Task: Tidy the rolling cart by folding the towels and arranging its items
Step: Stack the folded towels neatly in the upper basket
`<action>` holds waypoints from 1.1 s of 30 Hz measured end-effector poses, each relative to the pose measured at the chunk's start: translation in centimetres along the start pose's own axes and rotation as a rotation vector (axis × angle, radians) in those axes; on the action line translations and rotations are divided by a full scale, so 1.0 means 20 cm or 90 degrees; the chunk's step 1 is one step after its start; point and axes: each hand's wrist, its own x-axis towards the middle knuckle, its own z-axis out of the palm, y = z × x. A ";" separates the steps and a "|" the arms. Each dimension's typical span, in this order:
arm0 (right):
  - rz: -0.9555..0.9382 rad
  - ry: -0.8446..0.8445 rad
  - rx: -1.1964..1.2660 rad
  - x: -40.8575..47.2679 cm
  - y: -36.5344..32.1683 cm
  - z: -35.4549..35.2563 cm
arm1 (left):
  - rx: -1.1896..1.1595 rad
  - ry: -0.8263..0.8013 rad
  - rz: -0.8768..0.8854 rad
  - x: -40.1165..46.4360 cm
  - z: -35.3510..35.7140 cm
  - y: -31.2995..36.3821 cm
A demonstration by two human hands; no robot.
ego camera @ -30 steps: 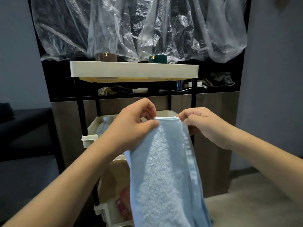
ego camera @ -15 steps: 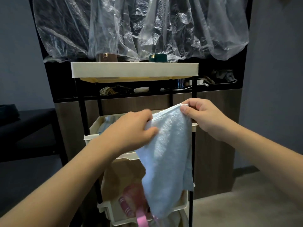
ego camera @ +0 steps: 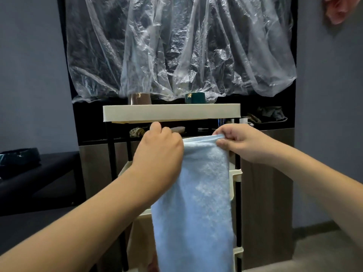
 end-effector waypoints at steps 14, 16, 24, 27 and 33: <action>-0.062 0.334 -0.245 0.31 -0.03 -0.02 | -0.336 0.079 -0.281 0.36 0.21 -0.16; -0.153 0.412 -0.204 0.28 -0.04 -0.05 | -0.224 0.232 -0.216 0.30 0.16 -0.16; -0.224 -0.162 -0.282 -0.15 0.22 0.20 | -0.407 -0.268 0.012 -0.20 0.23 0.06; 0.019 -0.429 -0.283 -0.17 0.24 0.25 | -0.637 -0.553 0.019 -0.24 0.31 0.10; 0.169 -0.524 -0.354 0.04 0.19 0.29 | -0.733 -0.527 -0.228 -0.17 0.43 0.11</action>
